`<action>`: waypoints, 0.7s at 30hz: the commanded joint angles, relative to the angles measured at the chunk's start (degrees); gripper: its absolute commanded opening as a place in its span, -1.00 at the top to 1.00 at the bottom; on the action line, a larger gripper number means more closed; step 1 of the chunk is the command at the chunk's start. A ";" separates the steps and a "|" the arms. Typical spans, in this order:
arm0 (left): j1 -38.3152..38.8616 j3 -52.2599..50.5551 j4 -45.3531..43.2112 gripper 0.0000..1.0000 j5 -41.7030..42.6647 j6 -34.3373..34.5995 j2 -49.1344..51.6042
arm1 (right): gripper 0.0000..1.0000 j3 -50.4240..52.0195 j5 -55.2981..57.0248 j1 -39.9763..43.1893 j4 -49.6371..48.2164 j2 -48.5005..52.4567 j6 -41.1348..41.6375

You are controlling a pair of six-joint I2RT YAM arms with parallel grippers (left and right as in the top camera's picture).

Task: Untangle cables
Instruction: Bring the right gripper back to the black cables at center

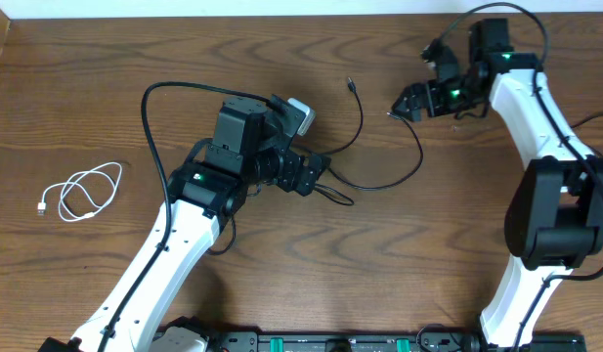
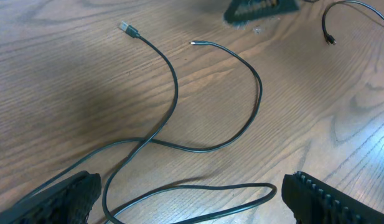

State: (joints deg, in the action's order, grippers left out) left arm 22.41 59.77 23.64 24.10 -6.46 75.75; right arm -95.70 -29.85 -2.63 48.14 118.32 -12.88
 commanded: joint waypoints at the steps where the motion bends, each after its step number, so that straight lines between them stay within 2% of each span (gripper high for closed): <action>1: 0.17 0.48 0.04 -0.96 0.55 -0.79 -0.20 | -0.99 0.15 -0.74 -2.80 0.00 -0.09 -5.01; 3: 0.17 0.48 0.02 -0.96 0.42 -0.90 -0.20 | -0.99 0.15 -0.76 -4.59 0.02 -0.09 -6.01; 7: 0.17 0.48 -0.20 -0.96 -5.77 -1.05 -0.20 | -0.99 0.17 -0.74 -8.00 0.11 -0.09 -9.38; 11: -0.13 0.48 -0.24 -0.96 -16.15 -0.39 -0.20 | -0.98 0.48 -0.70 -11.23 0.02 -0.07 -14.73; 15: -2.91 0.48 0.57 -0.96 -27.04 8.37 -0.20 | -0.86 1.36 -0.72 -14.19 -0.90 -0.07 -19.47; 21: -10.69 0.46 2.05 -0.96 -28.68 14.86 -0.20 | -0.98 3.58 -0.72 -18.88 -2.19 -0.07 -25.51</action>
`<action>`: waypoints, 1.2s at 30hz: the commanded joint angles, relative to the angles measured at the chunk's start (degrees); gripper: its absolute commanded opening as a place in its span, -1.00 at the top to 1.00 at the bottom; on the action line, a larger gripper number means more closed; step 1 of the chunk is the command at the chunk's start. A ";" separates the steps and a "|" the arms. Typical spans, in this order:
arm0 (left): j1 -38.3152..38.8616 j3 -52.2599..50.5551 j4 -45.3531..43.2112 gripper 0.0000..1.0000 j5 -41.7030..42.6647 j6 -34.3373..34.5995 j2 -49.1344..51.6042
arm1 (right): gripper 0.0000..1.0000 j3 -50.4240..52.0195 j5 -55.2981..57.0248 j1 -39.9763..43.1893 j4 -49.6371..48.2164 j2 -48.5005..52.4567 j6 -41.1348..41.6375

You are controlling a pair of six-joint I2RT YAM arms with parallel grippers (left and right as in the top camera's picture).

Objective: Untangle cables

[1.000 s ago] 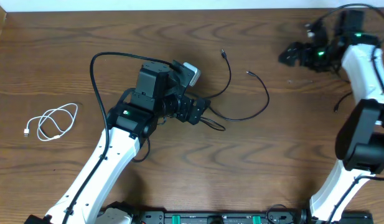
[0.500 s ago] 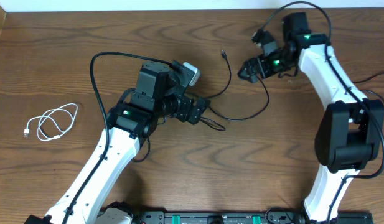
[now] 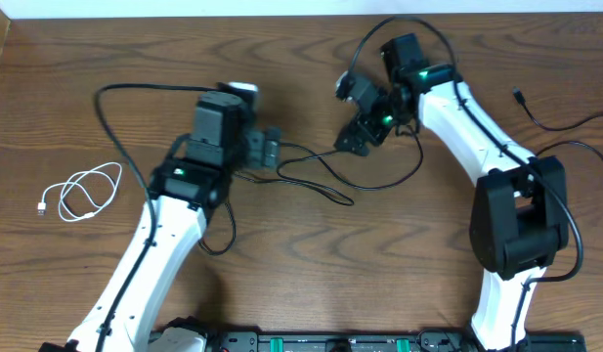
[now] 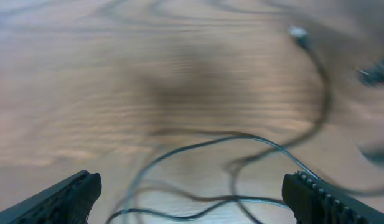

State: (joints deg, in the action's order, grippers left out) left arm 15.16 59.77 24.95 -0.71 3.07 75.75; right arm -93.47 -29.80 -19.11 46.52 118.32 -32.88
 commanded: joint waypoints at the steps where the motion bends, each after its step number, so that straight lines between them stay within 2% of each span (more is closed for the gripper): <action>1: -4.33 0.46 1.03 -0.96 -3.85 5.49 -0.20 | -0.99 1.84 -0.74 -2.99 -0.90 -0.07 -6.54; 5: -8.02 0.46 2.71 -0.96 -3.82 6.27 -0.20 | -0.98 4.98 -0.76 -6.12 -3.48 -0.07 -9.42; 18: -8.35 0.46 3.74 -0.96 -3.85 6.25 -0.17 | -0.99 15.26 -0.09 -12.41 -14.69 -0.07 -12.26; 21: -8.35 0.46 3.74 -0.96 -3.85 6.25 -0.17 | -0.98 17.57 2.60 -12.44 -18.56 -0.07 -12.22; 31: -8.35 0.46 3.74 -0.96 -3.85 6.25 -0.17 | -0.98 18.27 14.47 -12.48 -20.48 -0.07 -13.99; 36: -8.35 0.46 3.74 -0.96 -3.85 6.25 -0.17 | -0.98 18.27 16.39 -12.48 -22.34 -0.07 -15.76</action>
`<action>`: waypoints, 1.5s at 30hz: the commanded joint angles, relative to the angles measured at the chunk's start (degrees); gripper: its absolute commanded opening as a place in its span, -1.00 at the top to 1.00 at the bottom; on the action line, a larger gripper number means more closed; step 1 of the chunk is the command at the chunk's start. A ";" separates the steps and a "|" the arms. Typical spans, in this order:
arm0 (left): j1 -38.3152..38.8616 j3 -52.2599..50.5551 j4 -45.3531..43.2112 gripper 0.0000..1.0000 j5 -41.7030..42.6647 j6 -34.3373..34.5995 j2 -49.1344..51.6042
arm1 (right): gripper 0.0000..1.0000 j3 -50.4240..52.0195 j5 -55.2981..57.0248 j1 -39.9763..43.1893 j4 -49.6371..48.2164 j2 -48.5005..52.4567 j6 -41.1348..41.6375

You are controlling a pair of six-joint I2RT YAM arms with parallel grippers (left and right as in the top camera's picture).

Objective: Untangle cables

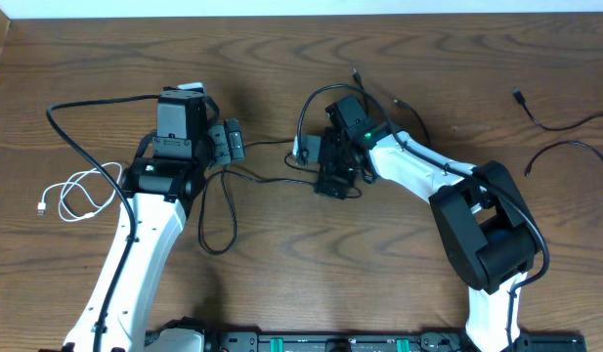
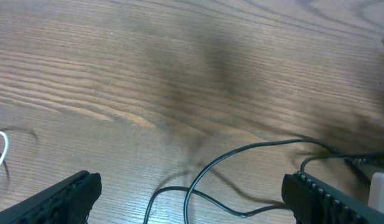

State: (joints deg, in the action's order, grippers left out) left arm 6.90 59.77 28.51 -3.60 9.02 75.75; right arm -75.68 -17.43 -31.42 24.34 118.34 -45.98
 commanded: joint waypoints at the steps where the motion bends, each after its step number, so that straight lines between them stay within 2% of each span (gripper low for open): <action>1: -0.09 0.46 0.17 -0.96 -0.96 0.31 -0.17 | -0.97 0.48 4.09 -0.20 -0.13 -0.09 -3.89; 8: -0.09 0.46 0.17 -0.96 -0.96 0.31 -0.17 | -0.96 0.48 13.25 -1.68 -0.39 -0.09 -8.07; 20: -0.09 0.46 0.17 -0.96 -0.96 0.31 -0.17 | -0.98 0.48 13.22 -1.09 -7.43 5.79 -9.79; 23: -0.09 0.46 0.17 -0.95 -0.96 0.31 -0.17 | -0.93 0.48 13.22 -1.09 -7.69 7.76 -9.77; 25: -0.09 0.46 0.17 -0.96 -0.96 0.31 -0.17 | -0.82 0.48 13.20 -1.03 -7.65 8.50 -8.55; 29: -0.09 0.46 0.17 -0.95 -0.96 0.31 -0.17 | -0.74 0.48 10.95 -0.11 -7.61 8.52 -5.97; 36: -0.09 0.46 0.17 -0.96 -0.96 0.31 -0.17 | -0.76 0.48 0.96 2.97 -7.48 8.52 1.44; 39: -0.09 0.46 0.17 -0.96 -0.96 0.31 -0.17 | -0.75 0.48 -1.97 4.09 -5.88 8.52 1.88; 45: -0.09 0.46 0.17 -0.96 -0.96 0.31 -0.17 | -0.49 0.48 -2.27 4.44 -1.27 8.52 2.23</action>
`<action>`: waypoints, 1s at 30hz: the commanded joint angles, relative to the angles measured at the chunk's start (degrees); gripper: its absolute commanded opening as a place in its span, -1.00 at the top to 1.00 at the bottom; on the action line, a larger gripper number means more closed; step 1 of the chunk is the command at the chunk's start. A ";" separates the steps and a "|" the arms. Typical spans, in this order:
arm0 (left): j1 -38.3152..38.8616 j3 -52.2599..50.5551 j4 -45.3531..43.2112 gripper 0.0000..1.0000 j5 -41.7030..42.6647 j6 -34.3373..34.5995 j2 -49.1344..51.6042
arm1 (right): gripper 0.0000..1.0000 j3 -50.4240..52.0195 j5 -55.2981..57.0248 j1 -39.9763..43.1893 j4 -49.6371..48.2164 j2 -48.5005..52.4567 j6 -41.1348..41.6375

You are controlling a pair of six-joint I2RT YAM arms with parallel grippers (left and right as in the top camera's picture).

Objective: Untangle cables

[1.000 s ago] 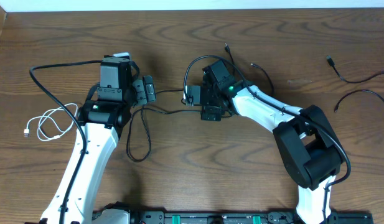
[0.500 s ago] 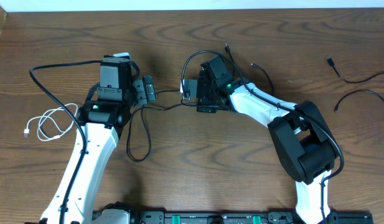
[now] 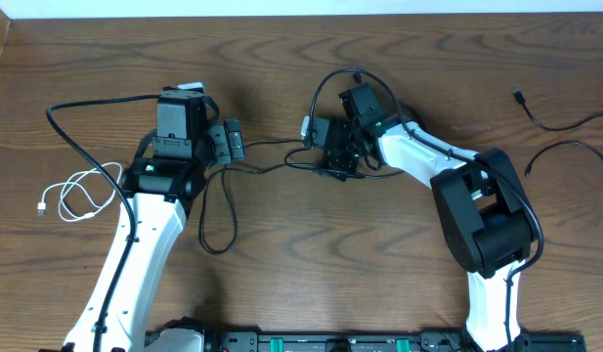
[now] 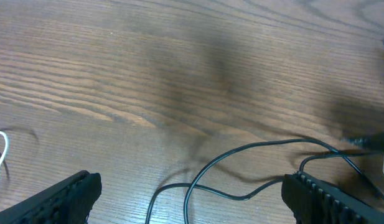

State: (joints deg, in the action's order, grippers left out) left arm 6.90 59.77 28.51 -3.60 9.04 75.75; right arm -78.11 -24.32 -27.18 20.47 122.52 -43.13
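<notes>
Black cables [image 3: 272, 168] lie crossed in loops between the two arms; one strand runs nearly straight toward the right gripper. My left gripper [image 3: 228, 144] is open. In the left wrist view its gripper [image 4: 192, 186] has wide-apart fingers [image 4: 61, 199], with cable loops [image 4: 241, 163] crossing between them. One strand there casts a shadow, raised off the wood. My right gripper [image 3: 332, 158] sits at the loops' right end and looks shut on a black strand. A further cable loop [image 3: 330, 83] arcs over its wrist.
A coiled white cable [image 3: 81, 191] lies at the far left of the wooden table [image 3: 281, 274]. Two separate black cables [image 3: 550, 117] lie at the far right edge. A black loop [image 3: 218, 220] hangs beside the left arm.
My right gripper has shifted slightly toward the far side of the table, and the strand between the grippers now runs straighter and higher. The left arm has not moved.
At first my right gripper was at the far right and my left, open, stood over the tangle mid-table. Both then moved leftward, one black cable staying at the right. Later the right gripper was low on the tangle's right end; now it is slightly farther back.
</notes>
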 commanded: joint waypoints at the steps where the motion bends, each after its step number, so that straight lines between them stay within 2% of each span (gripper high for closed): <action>1: -0.09 0.46 0.17 -0.96 -0.96 0.28 -0.17 | -0.44 2.91 4.61 0.20 2.89 4.35 -0.61; 3: -0.09 0.46 0.17 -0.96 -0.96 0.28 -0.17 | -0.22 2.91 4.55 0.13 3.41 4.35 -0.57; 7: -0.09 0.46 0.17 -0.96 -0.96 0.28 -0.17 | 0.56 2.91 4.22 0.11 3.52 4.35 0.81; 8: -0.09 0.46 0.17 -0.96 -0.96 0.28 -0.17 | 0.60 2.91 4.22 0.11 3.52 4.35 1.16; 11: -0.09 0.46 0.17 -0.96 -0.96 0.28 -0.17 | 0.93 2.91 4.59 0.37 3.54 4.35 1.53; 13: -0.09 0.46 0.17 -0.95 -0.96 0.28 -0.17 | 0.98 2.89 6.10 0.66 3.04 4.35 3.19; 20: -0.09 0.46 0.17 -0.96 -0.96 0.28 -0.17 | 0.98 -1.18 14.69 3.10 3.17 4.35 17.22; 25: -0.09 0.46 0.17 -0.96 -0.96 0.28 -0.17 | 0.98 -11.10 18.03 6.51 8.59 4.33 24.39; 30: -0.09 0.46 0.17 -0.96 -0.96 0.28 -0.17 | 0.98 -24.39 30.67 11.17 15.54 4.33 25.99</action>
State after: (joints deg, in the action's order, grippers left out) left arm 6.90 59.77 28.53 -3.60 9.02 75.75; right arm -96.23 -3.66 -18.37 35.11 127.33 -19.99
